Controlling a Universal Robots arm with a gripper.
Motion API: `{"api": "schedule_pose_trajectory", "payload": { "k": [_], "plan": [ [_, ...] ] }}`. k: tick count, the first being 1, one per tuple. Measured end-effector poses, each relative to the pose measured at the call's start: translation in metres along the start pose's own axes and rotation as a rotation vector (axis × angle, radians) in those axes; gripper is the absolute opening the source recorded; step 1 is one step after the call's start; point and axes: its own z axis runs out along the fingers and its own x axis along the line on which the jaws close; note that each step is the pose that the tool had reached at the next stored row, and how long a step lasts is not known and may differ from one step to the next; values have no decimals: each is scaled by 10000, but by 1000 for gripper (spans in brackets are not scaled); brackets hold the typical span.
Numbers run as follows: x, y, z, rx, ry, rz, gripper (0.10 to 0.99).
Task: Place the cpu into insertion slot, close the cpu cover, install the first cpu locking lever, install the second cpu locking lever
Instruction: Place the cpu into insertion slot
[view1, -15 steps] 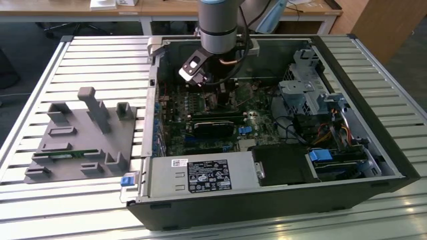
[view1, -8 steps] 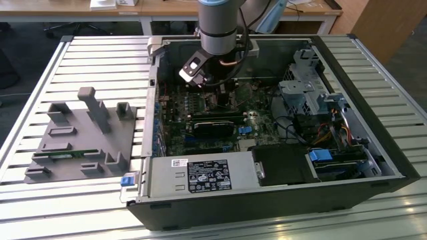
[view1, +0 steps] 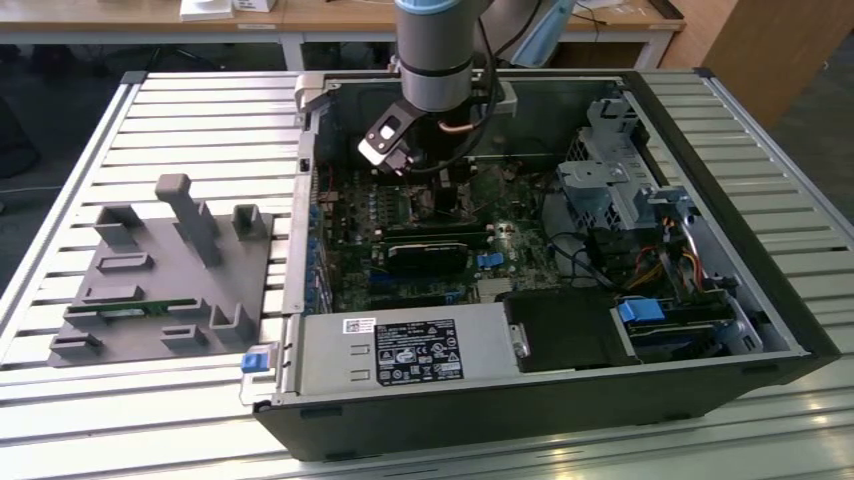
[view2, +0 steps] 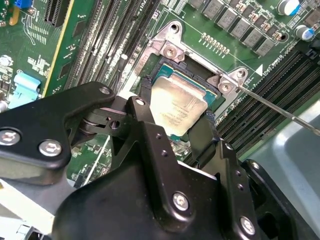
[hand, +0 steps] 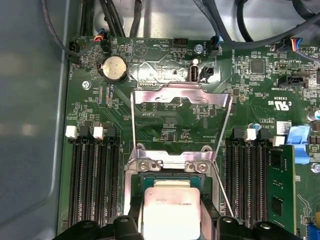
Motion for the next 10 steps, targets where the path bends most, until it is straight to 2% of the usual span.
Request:
{"api": "schedule_pose_trajectory", "payload": {
  "k": [10],
  "plan": [
    [3,1,7,-9,14,1,549]
  ]
}}
